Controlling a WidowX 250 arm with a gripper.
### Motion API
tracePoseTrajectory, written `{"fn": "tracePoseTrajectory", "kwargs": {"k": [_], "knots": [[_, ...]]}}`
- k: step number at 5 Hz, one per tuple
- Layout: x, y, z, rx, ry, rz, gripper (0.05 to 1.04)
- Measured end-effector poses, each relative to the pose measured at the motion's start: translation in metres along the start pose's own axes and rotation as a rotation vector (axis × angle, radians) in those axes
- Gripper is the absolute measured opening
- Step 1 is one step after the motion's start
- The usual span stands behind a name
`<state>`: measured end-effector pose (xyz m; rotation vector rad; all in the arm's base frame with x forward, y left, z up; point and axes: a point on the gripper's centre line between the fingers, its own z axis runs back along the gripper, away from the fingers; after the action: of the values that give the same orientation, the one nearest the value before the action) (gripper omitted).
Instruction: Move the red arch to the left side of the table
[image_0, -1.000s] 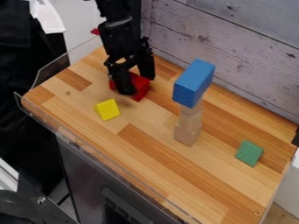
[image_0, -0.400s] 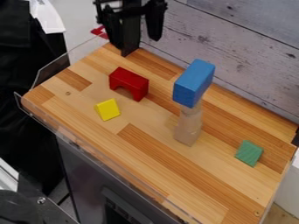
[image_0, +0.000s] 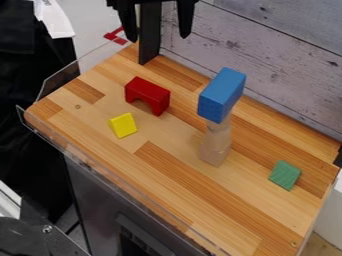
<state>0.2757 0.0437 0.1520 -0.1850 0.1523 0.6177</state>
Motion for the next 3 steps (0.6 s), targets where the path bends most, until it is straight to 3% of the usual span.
{"fn": "tracePoseTrajectory", "kwargs": {"k": [1,3], "knots": [[-0.012,-0.005,0.004,-0.034,-0.046,-0.116,0.998],[-0.031,-0.018,-0.005,0.198,-0.075,-0.186,0.998]]}}
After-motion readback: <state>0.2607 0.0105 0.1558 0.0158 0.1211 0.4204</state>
